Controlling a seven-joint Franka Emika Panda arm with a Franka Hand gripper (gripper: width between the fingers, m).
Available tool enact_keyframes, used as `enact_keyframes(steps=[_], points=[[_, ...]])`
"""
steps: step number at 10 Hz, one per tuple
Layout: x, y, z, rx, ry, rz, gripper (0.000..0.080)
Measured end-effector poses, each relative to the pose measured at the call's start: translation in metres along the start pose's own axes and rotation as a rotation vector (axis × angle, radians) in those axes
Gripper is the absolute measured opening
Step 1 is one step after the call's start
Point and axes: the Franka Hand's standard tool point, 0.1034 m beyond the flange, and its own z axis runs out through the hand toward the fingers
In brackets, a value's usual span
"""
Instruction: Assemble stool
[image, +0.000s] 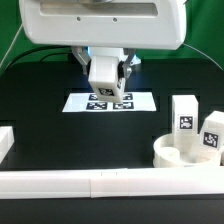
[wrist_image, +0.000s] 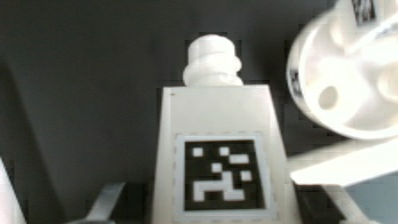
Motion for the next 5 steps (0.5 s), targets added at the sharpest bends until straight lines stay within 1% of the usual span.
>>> enact_keyframes(steps=[1, 2, 3, 4, 5], points=[[0.001, -0.005, -0.001, 0.016, 0.108, -0.009, 0.0337], [-0.002, -0.005, 0.003, -0.007, 0.173, -0.037, 0.0337], [-0.002, -0.01, 0.008, -0.056, 0.289, -0.129, 0.0337], [-0.005, -0.015, 0.01, -0.071, 0.359, -0.187, 0.0337], [-0.007, -0.02, 0.013, -0.081, 0.399, -0.233, 0.0337]])
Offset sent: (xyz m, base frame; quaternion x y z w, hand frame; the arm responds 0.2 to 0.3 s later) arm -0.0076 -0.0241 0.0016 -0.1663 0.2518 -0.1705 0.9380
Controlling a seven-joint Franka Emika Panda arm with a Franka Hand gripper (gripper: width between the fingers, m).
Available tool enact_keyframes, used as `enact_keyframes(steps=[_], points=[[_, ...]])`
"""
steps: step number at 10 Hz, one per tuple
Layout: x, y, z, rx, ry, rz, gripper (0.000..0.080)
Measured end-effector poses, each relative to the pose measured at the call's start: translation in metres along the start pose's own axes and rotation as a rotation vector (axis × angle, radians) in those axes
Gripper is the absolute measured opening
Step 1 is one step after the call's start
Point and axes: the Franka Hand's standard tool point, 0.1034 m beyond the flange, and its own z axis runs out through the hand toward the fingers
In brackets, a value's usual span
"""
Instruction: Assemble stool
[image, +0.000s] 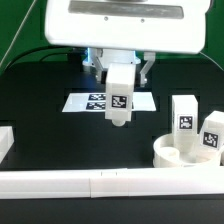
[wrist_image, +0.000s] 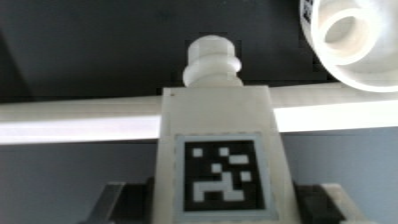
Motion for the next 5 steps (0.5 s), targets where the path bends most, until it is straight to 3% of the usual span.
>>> enact_keyframes(steps=[2, 5], points=[[0.0017, -0.0237, -0.0001, 0.032, 0.188, -0.045, 0.0337], [-0.0003, -0.0254, 0.005, 0.055, 0.33, -0.023, 0.0337]])
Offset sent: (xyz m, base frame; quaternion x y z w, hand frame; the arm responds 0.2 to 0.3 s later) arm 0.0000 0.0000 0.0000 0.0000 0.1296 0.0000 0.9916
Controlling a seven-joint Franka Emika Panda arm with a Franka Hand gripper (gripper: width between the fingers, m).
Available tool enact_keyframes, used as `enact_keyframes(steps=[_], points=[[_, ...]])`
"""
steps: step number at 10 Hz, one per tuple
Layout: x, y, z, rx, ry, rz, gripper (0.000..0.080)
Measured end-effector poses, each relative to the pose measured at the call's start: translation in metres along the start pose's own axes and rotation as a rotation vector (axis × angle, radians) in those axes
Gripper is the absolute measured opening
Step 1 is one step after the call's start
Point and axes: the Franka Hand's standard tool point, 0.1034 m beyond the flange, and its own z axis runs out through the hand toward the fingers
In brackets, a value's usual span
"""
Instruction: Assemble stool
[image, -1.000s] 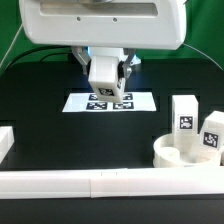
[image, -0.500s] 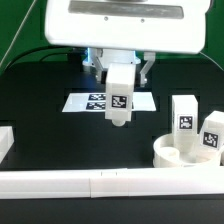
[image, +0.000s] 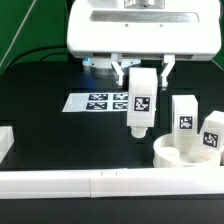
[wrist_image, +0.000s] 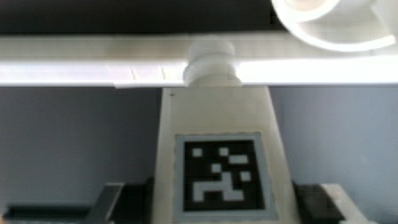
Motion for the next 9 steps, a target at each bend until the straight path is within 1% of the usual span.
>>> enact_keyframes(steps=[1, 2, 3, 4, 5, 6, 9], points=[[-0.002, -0.002, 0.001, 0.0, -0.019, 0.011, 0.0337], [-0.001, -0.016, -0.002, 0.022, -0.013, 0.029, 0.0337], [-0.001, -0.022, -0.002, 0.04, 0.003, 0.019, 0.0337], [-0.003, -0.035, -0.003, 0.062, 0.006, 0.039, 0.0337], [-0.006, -0.052, -0.005, 0.078, 0.003, 0.064, 0.0337], [-0.007, -0.054, -0.004, 0.074, -0.005, 0.071, 0.0337], [-0.008, -0.052, -0.003, 0.071, -0.003, 0.05, 0.0337]])
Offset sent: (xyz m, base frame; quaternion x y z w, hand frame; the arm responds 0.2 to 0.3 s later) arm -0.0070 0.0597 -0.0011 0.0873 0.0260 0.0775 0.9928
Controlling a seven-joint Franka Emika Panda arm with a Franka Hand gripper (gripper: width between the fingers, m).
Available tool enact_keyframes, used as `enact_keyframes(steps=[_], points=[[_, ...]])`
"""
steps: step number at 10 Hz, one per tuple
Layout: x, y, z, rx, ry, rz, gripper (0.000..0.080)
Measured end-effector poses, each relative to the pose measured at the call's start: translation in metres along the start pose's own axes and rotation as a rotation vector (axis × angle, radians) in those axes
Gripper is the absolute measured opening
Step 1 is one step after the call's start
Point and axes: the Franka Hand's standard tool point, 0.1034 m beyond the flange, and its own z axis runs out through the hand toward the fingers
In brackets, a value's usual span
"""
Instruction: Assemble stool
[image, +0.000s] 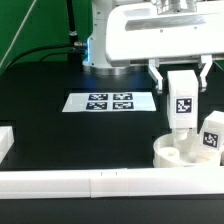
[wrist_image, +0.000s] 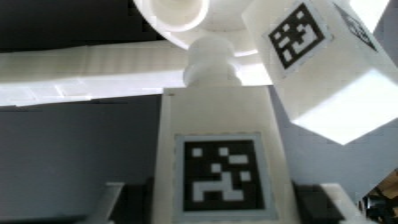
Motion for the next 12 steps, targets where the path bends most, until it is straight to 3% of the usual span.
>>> enact_keyframes(steps=[3, 5, 12], points=[[-0.019, 0.013, 0.013, -0.02, 0.019, -0.045, 0.0337], [-0.023, 0.019, 0.016, -0.027, 0.006, -0.055, 0.0337], [-0.032, 0.009, 0.021, -0.019, -0.011, -0.07, 0.0337]])
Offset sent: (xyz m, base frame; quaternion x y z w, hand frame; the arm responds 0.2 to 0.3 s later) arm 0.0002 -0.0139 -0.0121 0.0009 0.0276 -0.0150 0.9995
